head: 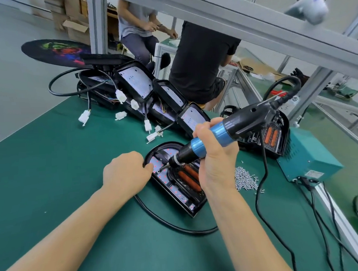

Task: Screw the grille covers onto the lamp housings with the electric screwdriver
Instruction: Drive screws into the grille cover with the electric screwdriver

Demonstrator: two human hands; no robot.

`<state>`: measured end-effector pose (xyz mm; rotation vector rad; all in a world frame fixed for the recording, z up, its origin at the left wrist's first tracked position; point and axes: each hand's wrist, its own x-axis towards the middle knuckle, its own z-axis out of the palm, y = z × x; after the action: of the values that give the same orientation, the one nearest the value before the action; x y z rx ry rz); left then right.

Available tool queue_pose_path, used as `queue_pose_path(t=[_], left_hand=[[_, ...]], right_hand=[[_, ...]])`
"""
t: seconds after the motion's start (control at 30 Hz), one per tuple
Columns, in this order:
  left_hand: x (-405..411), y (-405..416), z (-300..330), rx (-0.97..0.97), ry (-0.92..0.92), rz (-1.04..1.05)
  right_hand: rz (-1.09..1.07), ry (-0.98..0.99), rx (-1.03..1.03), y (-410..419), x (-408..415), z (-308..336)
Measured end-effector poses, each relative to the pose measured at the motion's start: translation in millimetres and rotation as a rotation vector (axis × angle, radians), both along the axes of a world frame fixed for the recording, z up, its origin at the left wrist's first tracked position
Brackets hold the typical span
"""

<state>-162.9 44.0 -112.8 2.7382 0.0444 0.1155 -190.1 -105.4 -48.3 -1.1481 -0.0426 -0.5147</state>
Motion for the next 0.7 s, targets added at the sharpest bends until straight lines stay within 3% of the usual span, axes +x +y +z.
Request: queue_pose_path(t=[0.27, 0.47, 0.7], left_hand=[[2, 1, -4, 0.003, -0.015, 0.011], [3, 3, -5, 0.034, -0.016, 0.006], [4, -1, 1, 0.033, 0.014, 0.010]], right_hand=[[0.018, 0.022, -0.002, 2, -3, 0], [-0.112, 0.022, 0.060, -11, -16, 10], [-0.395, -0.109, -0.228, -80, -59, 46]])
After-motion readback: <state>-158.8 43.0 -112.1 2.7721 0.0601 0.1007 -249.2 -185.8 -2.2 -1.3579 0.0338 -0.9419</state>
